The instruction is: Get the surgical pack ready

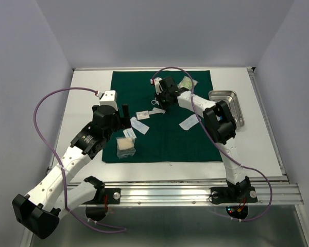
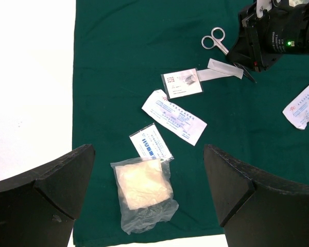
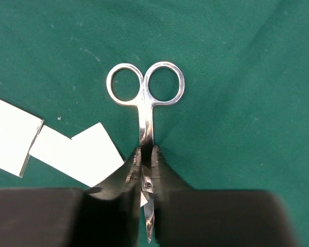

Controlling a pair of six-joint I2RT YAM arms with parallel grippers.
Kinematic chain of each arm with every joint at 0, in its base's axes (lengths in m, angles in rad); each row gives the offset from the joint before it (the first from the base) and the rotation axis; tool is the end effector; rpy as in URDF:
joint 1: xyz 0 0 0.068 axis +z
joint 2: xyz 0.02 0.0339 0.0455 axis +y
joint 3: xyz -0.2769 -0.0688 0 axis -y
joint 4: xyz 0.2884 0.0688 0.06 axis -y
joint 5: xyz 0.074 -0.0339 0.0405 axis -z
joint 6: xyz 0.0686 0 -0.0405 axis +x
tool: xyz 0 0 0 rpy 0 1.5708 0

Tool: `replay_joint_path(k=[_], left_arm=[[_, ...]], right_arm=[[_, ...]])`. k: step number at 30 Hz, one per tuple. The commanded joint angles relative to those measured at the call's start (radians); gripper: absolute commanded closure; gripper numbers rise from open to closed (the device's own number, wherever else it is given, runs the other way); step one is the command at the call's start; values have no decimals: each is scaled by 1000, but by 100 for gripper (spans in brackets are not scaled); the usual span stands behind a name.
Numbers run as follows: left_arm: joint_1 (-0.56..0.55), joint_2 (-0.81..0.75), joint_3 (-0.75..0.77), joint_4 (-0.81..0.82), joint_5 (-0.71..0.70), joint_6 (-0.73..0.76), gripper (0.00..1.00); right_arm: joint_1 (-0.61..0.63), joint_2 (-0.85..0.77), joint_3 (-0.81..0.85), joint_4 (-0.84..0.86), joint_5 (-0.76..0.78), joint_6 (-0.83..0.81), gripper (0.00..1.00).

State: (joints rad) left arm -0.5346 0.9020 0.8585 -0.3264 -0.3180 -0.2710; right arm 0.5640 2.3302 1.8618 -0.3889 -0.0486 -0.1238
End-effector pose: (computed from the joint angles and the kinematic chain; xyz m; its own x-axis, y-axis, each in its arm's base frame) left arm 0.2422 -0.1185 0.3278 -0.3621 -0.0811 -0.9286 0.1413 0.9799 -0.1407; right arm 0.4954 0.3173 0.1299 -0.5648 -0.5032 -0.6540 -0.6354 0.7709 -0.0444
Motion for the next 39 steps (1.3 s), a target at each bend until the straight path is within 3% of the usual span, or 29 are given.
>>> replay_joint_path(k=[1, 3, 25, 39], left_arm=[[5, -9, -1, 29, -12, 1, 1], [5, -9, -3, 30, -12, 1, 1], [5, -26, -6, 33, -7, 3, 1], [5, -12, -7, 52, 22, 6, 1]], right_arm=[[7, 26, -33, -71, 29, -10, 96], [7, 15, -29, -73, 44, 4, 99], [7, -252, -105, -77, 236, 118, 99], [-328, -604, -443, -28, 142, 138, 99]])
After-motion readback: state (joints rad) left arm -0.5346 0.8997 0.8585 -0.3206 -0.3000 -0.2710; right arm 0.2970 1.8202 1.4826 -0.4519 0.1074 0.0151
